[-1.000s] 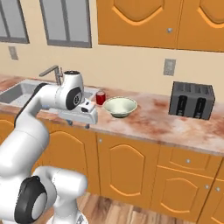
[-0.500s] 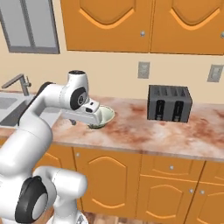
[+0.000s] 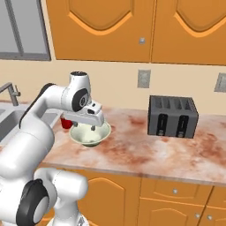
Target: Clear the mugs and bowl far away from the sink.
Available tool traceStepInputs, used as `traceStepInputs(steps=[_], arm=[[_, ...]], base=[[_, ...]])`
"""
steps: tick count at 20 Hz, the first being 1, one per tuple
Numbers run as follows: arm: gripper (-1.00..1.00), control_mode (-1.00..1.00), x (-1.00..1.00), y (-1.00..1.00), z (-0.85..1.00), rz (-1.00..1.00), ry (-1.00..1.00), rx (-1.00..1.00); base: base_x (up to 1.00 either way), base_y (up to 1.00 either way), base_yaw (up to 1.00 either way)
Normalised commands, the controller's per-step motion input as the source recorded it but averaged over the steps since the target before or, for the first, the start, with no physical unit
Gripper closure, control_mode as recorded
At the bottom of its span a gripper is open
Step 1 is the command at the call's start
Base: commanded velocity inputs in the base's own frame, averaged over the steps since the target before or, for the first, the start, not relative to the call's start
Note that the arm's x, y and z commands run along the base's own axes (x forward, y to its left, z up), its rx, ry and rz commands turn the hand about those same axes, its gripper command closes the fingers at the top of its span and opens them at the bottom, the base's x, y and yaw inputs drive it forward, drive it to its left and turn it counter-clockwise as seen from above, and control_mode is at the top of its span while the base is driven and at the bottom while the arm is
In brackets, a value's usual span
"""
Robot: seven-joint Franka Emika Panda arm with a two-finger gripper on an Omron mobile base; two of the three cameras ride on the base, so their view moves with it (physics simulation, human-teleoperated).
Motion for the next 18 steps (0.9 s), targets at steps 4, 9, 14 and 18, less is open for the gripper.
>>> traceStepInputs(steps=[4, 9, 14, 18], arm=[[-1.00, 1.00, 0.00, 0.00, 0.00, 0.00, 0.00, 0.00], [-1.00, 1.00, 0.00, 0.00, 0.00, 0.00, 0.00, 0.00], [-1.00, -1.00, 0.09, -0.01, -0.15, 0.00, 0.00, 0.00], [-1.00, -1.00, 0.01, -0.43, -0.52, -0.08, 0.00, 0.17]], base=[[0.45, -0.01, 0.00], [0.49, 0.00, 0.00], [0.25, -0.01, 0.00], [0.00, 0.00, 0.00]])
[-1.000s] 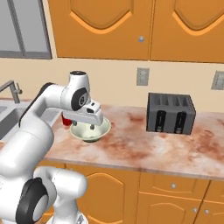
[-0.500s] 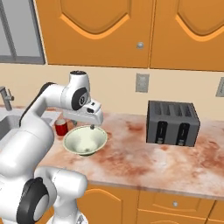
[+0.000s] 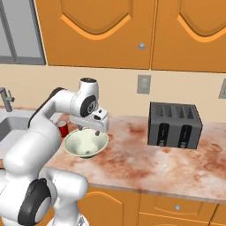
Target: Clear the mugs and bowl far away from the sink.
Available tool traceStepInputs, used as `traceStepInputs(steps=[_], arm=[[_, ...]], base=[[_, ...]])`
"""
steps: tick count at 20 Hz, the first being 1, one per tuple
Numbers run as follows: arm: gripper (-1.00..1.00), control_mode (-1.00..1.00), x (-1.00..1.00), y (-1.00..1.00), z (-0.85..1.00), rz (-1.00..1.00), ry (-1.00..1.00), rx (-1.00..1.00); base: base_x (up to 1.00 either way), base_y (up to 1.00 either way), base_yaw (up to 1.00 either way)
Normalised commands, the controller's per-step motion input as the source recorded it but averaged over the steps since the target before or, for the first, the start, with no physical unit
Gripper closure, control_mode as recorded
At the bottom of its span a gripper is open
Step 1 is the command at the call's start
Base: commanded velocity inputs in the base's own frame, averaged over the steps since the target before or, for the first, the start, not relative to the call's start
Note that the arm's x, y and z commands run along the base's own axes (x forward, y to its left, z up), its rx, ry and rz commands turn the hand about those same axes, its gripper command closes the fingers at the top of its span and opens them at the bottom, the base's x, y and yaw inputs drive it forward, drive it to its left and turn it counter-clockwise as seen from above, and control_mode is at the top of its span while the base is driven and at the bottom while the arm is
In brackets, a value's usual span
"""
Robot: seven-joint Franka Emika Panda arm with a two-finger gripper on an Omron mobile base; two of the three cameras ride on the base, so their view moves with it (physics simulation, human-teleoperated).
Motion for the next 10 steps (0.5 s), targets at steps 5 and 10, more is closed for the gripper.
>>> traceStepInputs(steps=[5, 10], arm=[[-1.00, -1.00, 0.13, -0.49, -0.50, -0.18, 0.00, 0.26], [-1.00, -1.00, 0.32, -0.16, -0.36, -0.15, 0.00, 0.17]], base=[[0.00, 0.00, 0.00], [0.00, 0.00, 0.00]])
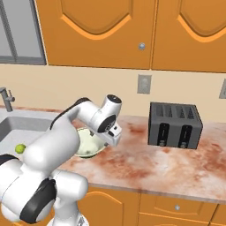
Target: Clear the mugs and bowl far away from the sink.
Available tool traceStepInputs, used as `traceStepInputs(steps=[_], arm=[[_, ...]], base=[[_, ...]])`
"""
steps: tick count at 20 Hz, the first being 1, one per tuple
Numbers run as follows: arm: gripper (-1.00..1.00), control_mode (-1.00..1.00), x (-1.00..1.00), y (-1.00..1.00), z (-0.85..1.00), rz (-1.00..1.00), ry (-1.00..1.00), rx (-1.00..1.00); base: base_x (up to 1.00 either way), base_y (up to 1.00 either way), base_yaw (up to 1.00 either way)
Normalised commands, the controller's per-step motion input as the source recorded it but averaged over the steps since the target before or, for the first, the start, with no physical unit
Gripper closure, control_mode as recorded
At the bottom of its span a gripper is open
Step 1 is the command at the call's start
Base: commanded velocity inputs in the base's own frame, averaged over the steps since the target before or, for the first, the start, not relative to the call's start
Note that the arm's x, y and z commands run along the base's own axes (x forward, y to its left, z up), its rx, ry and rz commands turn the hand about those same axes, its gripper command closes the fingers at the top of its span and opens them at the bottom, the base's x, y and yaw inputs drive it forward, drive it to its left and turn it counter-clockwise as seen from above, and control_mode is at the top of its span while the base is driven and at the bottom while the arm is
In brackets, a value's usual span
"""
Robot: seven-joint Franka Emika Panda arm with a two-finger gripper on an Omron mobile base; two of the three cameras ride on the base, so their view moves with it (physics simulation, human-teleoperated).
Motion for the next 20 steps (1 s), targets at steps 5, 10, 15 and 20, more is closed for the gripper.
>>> traceStepInputs(steps=[5, 10, 15, 20], arm=[[-1.00, -1.00, 0.28, -0.23, -0.38, -0.06, 0.00, 0.09], [-1.00, -1.00, 0.11, -0.24, -0.42, 0.00, 0.00, 0.05], [-1.00, -1.00, 0.00, -0.01, -0.18, 0.00, 0.00, 0.00], [-1.00, -1.00, 0.00, 0.00, 0.00, 0.00, -0.05, 0.04]], base=[[0.00, 0.00, 0.00], [0.00, 0.00, 0.00], [0.00, 0.00, 0.00], [0.00, 0.00, 0.00]])
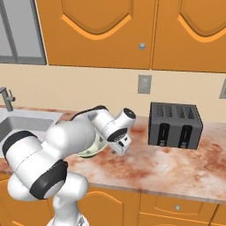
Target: Clear the mugs and bowl far away from the sink.
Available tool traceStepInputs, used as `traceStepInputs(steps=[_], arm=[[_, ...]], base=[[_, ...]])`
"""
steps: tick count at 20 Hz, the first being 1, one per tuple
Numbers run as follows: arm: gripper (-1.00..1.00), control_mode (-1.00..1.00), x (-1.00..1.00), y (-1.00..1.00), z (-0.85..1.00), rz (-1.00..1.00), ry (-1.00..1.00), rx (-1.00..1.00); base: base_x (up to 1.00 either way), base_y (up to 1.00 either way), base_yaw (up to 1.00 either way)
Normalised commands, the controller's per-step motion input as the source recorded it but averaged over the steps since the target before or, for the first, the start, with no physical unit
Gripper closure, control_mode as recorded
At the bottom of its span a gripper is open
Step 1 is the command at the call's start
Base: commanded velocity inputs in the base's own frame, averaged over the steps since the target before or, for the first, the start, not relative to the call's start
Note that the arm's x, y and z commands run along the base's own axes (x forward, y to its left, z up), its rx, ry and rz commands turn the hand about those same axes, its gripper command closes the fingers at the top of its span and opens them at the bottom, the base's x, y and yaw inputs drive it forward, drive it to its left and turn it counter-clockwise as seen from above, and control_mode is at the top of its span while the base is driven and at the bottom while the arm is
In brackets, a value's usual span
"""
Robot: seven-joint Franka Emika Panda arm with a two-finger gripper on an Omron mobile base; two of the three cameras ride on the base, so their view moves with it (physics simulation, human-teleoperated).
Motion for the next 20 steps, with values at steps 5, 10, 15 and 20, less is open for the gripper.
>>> traceStepInputs(steps=[5, 10, 15, 20], arm=[[-1.00, -1.00, 0.00, 0.06, 0.00, 0.00, -0.15, 0.03], [-1.00, -1.00, 0.00, 0.27, -0.11, 0.00, -0.09, 0.00], [-1.00, -1.00, 0.03, 0.31, -0.22, 0.02, -0.01, 0.00], [1.00, -1.00, 0.03, 0.05, -0.08, 0.00, 0.00, 0.00]], base=[[0.00, 0.00, 0.00], [0.00, 0.00, 0.00], [0.00, 0.00, 0.00], [0.00, 0.00, 0.00]])
